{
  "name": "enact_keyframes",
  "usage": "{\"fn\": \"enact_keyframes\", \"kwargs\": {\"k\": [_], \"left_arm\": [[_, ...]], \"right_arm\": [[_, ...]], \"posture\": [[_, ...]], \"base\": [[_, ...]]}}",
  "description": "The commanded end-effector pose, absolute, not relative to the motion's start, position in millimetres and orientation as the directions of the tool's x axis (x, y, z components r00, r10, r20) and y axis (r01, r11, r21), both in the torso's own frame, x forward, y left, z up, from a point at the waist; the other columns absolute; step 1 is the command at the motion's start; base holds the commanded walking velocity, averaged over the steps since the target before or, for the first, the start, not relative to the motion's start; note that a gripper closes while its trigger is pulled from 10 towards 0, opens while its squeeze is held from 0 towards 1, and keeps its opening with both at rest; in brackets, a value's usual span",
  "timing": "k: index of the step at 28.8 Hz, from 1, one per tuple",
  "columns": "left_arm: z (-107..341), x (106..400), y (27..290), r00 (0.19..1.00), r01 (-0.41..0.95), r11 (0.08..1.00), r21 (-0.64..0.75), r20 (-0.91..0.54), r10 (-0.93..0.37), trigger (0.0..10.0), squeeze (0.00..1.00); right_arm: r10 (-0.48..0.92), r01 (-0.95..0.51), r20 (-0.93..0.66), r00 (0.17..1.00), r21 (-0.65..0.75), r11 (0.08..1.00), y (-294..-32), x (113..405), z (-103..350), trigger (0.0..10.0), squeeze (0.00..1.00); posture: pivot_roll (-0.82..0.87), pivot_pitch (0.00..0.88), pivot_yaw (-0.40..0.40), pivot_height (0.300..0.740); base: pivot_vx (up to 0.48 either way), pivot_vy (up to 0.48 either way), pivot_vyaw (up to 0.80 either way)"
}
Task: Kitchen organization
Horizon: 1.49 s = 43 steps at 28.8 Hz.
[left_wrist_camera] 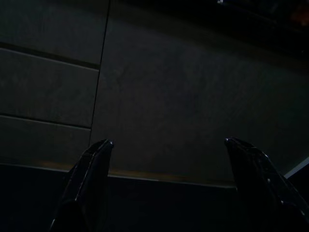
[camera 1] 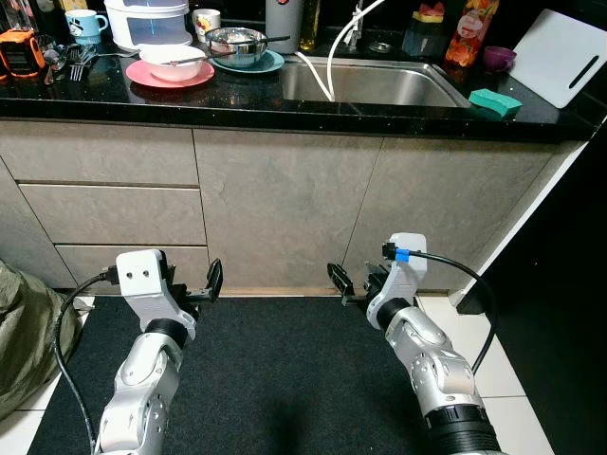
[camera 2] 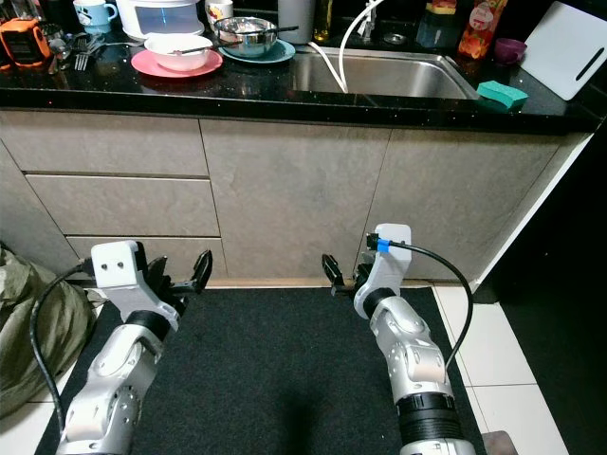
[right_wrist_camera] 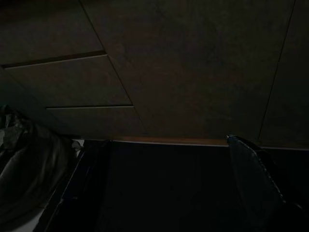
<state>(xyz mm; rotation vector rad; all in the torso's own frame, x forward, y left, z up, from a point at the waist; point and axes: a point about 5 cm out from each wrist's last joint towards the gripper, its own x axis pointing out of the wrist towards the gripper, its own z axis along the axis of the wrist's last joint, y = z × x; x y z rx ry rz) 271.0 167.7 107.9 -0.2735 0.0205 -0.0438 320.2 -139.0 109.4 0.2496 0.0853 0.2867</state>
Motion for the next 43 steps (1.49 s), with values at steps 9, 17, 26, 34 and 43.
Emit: {"fn": "enact_keyframes", "kwargs": {"k": [9, 17, 26, 34, 43], "left_arm": [[100.6, 271.6, 165.2, 0.997, 0.037, 0.957, -0.287, -0.048, -0.053, 10.0, 0.0], [99.9, 272.5, 164.6, 0.997, 0.04, 0.954, -0.298, -0.052, -0.058, 10.0, 0.0], [100.9, 273.6, 164.0, 0.996, 0.043, 0.957, -0.286, -0.057, -0.061, 10.0, 0.0], [102.0, 274.1, 164.2, 0.997, 0.044, 0.957, -0.286, -0.054, -0.062, 10.0, 0.0], [102.8, 274.6, 163.5, 0.997, 0.043, 0.956, -0.291, -0.051, -0.061, 10.0, 0.0]], "right_arm": [[0.299, -0.265, -0.083, 0.951, 0.28, 0.923, -140.2, 322.4, 103.4, 10.0, 0.0], [0.301, -0.265, -0.09, 0.949, 0.286, 0.921, -141.0, 323.2, 102.7, 10.0, 0.0], [0.301, -0.263, -0.092, 0.949, 0.294, 0.919, -141.6, 324.8, 103.7, 10.0, 0.0], [0.302, -0.262, -0.094, 0.949, 0.3, 0.917, -141.4, 326.1, 104.5, 10.0, 0.0], [0.304, -0.263, -0.099, 0.947, 0.301, 0.917, -142.1, 326.8, 104.8, 10.0, 0.0]], "posture": [[0.14, 0.0, -0.029, 0.74], [0.14, 0.0, -0.03, 0.74], [0.14, 0.0, -0.029, 0.74], [0.14, 0.0, -0.027, 0.74], [0.14, 0.0, -0.031, 0.74]], "base": [[0.0, 0.0, 0.0], [0.0, 0.0, 0.0], [0.0, 0.0, 0.0], [0.0, 0.0, 0.0], [0.0, 0.0, 0.0]]}}
